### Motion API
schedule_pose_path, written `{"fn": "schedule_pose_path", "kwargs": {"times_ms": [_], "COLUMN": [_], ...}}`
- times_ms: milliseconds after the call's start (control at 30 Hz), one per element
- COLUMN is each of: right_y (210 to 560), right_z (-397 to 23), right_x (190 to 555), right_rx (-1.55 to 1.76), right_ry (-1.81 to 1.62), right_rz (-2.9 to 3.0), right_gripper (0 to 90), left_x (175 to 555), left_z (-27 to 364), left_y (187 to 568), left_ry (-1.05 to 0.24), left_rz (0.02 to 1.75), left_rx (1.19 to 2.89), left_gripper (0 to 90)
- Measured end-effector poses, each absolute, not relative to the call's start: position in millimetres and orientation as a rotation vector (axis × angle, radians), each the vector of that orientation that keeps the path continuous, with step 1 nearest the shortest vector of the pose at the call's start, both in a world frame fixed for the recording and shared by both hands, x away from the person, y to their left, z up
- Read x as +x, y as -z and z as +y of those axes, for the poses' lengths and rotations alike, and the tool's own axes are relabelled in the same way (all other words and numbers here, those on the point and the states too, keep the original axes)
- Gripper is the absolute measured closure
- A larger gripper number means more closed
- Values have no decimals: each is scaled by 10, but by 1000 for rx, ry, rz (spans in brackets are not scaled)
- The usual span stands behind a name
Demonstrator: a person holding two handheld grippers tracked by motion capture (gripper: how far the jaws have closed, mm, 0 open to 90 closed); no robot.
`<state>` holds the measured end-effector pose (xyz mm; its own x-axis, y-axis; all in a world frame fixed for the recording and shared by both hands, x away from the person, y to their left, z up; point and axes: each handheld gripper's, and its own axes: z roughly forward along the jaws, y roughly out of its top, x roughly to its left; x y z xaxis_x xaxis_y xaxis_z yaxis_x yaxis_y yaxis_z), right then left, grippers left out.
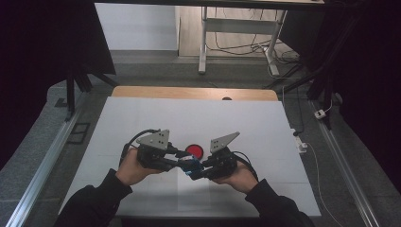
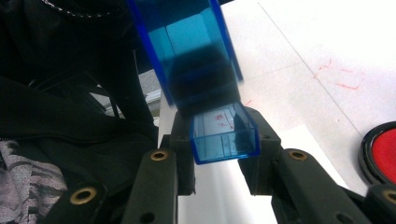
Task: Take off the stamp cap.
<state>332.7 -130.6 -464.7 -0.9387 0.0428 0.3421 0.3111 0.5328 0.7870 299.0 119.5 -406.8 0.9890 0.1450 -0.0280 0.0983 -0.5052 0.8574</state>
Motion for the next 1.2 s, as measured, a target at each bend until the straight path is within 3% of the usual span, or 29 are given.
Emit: {"fn": "schedule_pose_path", "kwargs": {"times_ms": [1200], "right_y": [4489], "right_z": [-1525], "right_x": [3021], "right_rx": [-368], "right_ry": [1444], "right_rz": [-2813], "right_gripper": [685], "left_x": [3025], "left_z": [1257], "left_y": [4072], "left_ry": [-113], "left_rz": [305], "left_rx": [2110], "left_gripper": [704]}}
